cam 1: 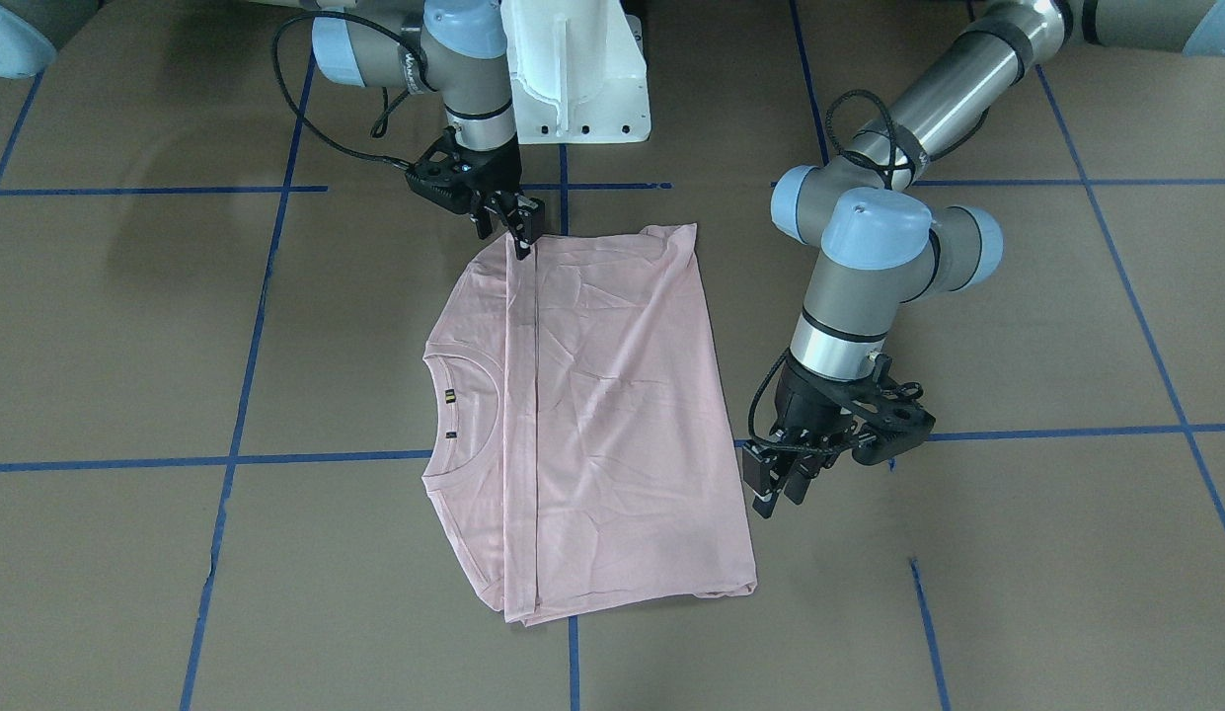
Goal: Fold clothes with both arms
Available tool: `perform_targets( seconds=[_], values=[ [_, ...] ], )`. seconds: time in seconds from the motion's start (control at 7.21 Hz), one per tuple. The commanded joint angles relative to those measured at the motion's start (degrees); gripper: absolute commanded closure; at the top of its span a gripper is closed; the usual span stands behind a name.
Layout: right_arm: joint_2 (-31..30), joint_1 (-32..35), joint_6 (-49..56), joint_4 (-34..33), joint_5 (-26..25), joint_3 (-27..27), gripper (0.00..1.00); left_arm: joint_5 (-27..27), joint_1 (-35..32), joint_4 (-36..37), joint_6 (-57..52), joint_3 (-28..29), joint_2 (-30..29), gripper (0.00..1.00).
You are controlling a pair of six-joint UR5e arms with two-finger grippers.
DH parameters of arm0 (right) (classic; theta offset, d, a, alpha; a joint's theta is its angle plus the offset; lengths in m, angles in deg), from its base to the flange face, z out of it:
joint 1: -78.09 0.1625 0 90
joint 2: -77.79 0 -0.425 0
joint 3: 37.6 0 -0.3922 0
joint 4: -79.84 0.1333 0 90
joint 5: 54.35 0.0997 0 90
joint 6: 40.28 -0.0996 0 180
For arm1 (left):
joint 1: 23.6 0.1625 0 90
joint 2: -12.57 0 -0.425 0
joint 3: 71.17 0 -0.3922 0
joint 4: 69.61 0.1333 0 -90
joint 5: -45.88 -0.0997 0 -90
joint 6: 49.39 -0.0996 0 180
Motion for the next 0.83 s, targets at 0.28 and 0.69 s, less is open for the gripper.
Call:
perform_targets(
  seconds=[0.28, 0.69],
  values=[
    [0.0, -0.2, 0.2, -0.1, 0.0, -0.7, 0.28, 0.0, 0.0, -0.1, 0.1, -0.1, 0.0, 0.47],
    [0.1, -0.2, 0.2, -0.1, 0.1, -0.7, 0.49, 0.0, 0.0, -0.1, 0.1, -0.2, 0.0, 0.47]
  ],
)
